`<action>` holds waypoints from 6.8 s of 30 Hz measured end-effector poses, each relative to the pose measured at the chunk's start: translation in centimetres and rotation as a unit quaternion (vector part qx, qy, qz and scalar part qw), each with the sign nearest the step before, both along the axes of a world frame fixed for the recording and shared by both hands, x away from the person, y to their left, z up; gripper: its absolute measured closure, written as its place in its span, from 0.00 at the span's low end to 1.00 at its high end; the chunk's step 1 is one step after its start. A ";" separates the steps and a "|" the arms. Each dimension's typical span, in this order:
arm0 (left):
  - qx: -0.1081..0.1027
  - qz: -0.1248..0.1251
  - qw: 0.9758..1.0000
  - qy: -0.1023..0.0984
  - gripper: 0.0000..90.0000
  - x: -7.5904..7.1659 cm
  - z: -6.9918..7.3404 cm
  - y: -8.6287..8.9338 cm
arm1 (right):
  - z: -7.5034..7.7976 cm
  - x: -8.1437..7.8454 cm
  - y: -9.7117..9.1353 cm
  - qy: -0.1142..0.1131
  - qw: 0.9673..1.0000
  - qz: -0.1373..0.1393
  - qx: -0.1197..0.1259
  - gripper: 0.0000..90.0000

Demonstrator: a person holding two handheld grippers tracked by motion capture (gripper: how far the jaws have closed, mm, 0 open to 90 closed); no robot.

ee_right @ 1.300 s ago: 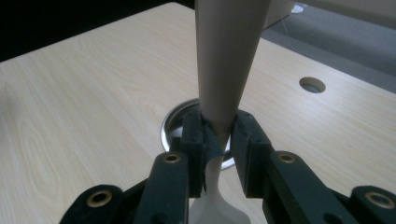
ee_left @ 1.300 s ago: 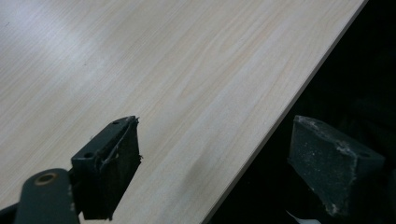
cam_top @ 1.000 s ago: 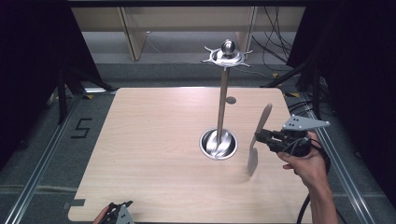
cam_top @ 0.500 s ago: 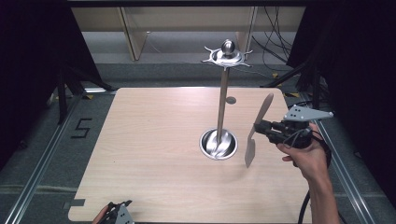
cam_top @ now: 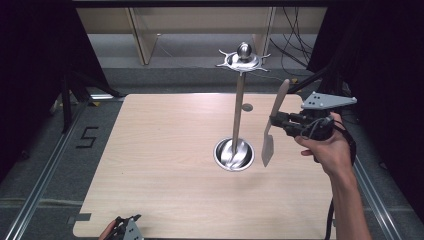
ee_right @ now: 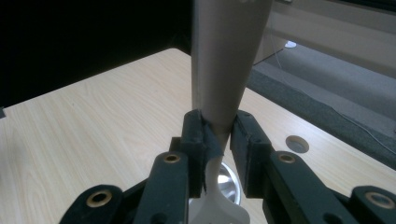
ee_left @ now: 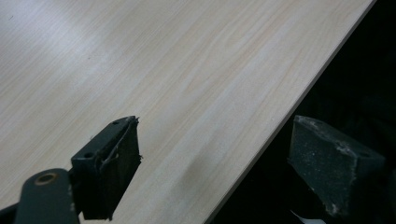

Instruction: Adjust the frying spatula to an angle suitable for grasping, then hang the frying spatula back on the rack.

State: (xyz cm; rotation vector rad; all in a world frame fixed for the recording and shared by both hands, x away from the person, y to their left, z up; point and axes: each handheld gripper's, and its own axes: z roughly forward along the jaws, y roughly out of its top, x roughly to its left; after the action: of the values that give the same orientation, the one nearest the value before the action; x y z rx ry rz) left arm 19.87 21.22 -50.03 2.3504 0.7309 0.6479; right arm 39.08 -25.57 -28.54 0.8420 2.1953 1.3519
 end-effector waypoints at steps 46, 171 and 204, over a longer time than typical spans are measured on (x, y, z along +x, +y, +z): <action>0.000 -0.009 1.000 0.001 0.17 0.0 0.0 0.0 | 2.2 3.0 3.4 0.027 0.999 0.008 -0.032 0.85; 0.001 -0.015 1.000 0.002 0.17 0.0 0.2 -0.4 | -9.8 -2.9 -2.0 0.060 0.996 -0.056 -0.025 0.40; -0.005 -0.013 1.000 -0.002 0.17 -0.2 0.3 -0.3 | -13.0 -3.6 -2.3 0.092 0.993 -0.056 -0.051 0.36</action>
State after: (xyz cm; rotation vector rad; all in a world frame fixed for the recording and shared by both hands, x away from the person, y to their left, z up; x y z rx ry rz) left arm 19.69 20.88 -49.76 2.3455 0.6981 0.6364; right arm 35.51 -27.89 -41.57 1.0718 2.2949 1.1389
